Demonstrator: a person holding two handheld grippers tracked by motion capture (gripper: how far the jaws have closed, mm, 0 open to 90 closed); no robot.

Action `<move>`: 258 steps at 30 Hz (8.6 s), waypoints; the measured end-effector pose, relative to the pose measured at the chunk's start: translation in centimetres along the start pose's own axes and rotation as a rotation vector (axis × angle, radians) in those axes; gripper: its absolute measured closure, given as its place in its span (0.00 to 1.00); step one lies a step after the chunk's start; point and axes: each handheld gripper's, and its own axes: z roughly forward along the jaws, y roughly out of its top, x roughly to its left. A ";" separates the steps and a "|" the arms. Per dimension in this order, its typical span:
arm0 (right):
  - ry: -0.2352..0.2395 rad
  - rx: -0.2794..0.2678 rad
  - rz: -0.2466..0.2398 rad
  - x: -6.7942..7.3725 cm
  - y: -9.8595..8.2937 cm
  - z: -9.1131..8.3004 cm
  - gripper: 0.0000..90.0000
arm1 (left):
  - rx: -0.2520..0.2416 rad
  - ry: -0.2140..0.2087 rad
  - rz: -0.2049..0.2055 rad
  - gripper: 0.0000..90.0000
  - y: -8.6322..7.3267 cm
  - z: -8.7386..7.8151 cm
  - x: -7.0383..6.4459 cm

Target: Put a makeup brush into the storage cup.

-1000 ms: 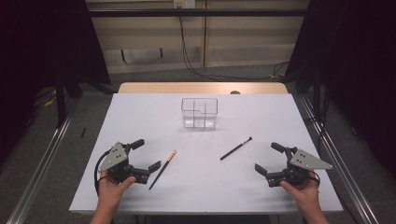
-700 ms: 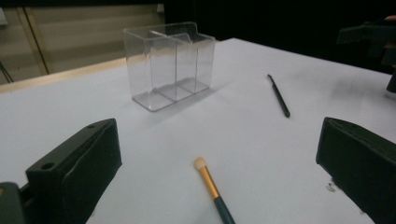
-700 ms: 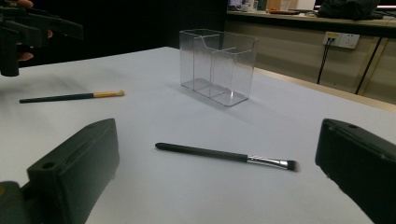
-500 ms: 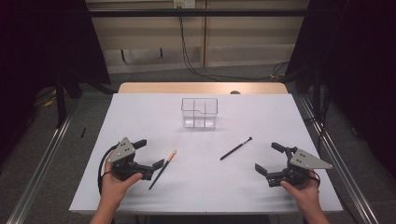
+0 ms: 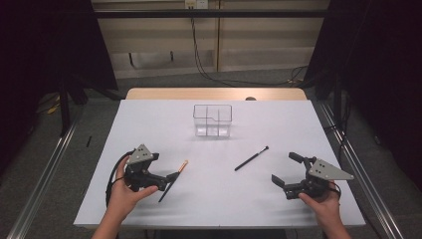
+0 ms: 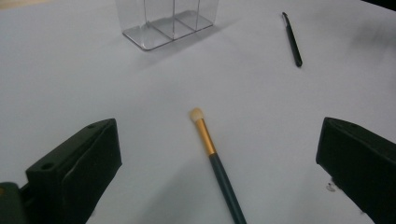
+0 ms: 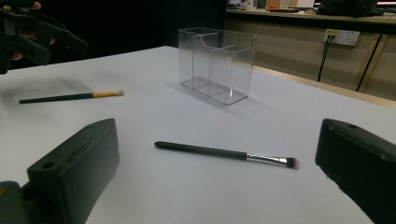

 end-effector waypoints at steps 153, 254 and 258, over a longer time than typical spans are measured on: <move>-0.014 0.028 -0.030 -0.6 0.0 -0.2 0.00 | 0.618 0.098 -0.150 0.93 5.8 4.7 0.4; -0.010 0.026 -0.029 -0.8 -0.1 -0.3 0.00 | -0.471 0.138 -0.174 0.93 11.0 5.0 2.3; -0.009 0.031 -0.029 -0.8 -0.1 -0.3 0.00 | -0.483 0.139 -0.164 0.93 11.2 5.3 2.3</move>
